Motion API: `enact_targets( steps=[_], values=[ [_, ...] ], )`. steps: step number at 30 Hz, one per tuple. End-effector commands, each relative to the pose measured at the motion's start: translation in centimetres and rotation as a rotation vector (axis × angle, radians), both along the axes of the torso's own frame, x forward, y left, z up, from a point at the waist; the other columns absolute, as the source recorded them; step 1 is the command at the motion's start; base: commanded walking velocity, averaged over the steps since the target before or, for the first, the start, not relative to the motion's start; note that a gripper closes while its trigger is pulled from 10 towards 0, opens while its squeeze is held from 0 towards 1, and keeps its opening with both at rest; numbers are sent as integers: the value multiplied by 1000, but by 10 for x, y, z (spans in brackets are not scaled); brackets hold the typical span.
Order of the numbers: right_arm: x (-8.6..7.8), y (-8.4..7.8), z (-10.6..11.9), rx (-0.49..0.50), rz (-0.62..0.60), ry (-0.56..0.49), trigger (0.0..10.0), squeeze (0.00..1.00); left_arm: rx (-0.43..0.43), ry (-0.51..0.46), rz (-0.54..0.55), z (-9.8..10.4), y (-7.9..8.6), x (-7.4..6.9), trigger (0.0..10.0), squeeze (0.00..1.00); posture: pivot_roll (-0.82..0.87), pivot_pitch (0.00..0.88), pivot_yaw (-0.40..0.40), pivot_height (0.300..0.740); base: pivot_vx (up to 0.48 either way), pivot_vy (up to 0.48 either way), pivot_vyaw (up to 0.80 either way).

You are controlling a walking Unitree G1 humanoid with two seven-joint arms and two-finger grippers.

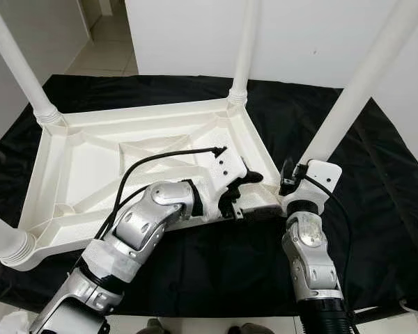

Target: Building children table

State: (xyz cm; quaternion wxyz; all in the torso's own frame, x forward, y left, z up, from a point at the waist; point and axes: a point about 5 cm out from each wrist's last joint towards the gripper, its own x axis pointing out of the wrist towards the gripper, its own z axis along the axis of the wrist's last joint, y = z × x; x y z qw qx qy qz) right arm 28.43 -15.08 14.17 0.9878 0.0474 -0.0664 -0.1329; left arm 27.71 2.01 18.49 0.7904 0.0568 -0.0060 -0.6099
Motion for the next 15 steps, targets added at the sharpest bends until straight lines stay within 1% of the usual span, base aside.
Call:
enact_targets(
  steps=[1, 2, 3, 6, 8, 9, 12, 13, 15],
  values=[
    [-1, 7, -13, 123, -32, 63, 10000, 0, 4, -12, 17, 0, 0, 2, 10000, 0, -42, 23, 7, 740, 0, 0, 0],
    [-3, 4, -11, 119, -31, 42, 10000, 1000, 5, -14, 23, 0, -1, 3, 10000, 0, -44, 20, 11, 740, 0, 0, 0],
    [-3, 2, -9, 123, -20, 23, 10000, 1000, 9, -19, 24, -1, -1, 2, 10000, 0, -44, 20, 12, 740, 0, 0, 0],
    [-4, 1, -8, 121, -13, 9, 10000, 1000, 13, -23, 23, -2, -1, 2, 10000, 0, -45, 20, 13, 740, 0, 0, 0],
    [-5, -2, -3, 90, 23, -18, 10000, 1000, 17, -28, 19, -2, -1, 3, 10000, 0, -46, 15, 17, 740, 0, 0, 0],
    [-6, -3, -1, 66, 38, -21, 10000, 1000, 18, -30, 18, -3, -1, 3, 10000, 0, -48, 14, 19, 740, 0, 0, 0],
    [-6, -5, 1, 53, 66, -20, 10000, 1000, 19, -33, 16, -3, -1, 4, 10000, 0, -49, 12, 20, 740, 0, 0, 0],
    [-6, -7, 2, 30, 101, -19, 10000, 1000, 21, -36, 14, -3, -1, 4, 10000, 0, -49, 11, 20, 740, 0, 0, 0],
    [-6, -7, 2, 30, 101, -19, 10000, 1000, 21, -36, 14, -3, -1, 4, 10000, 0, -49, 11, 20, 740, 0, 0, 0]
  ],
)
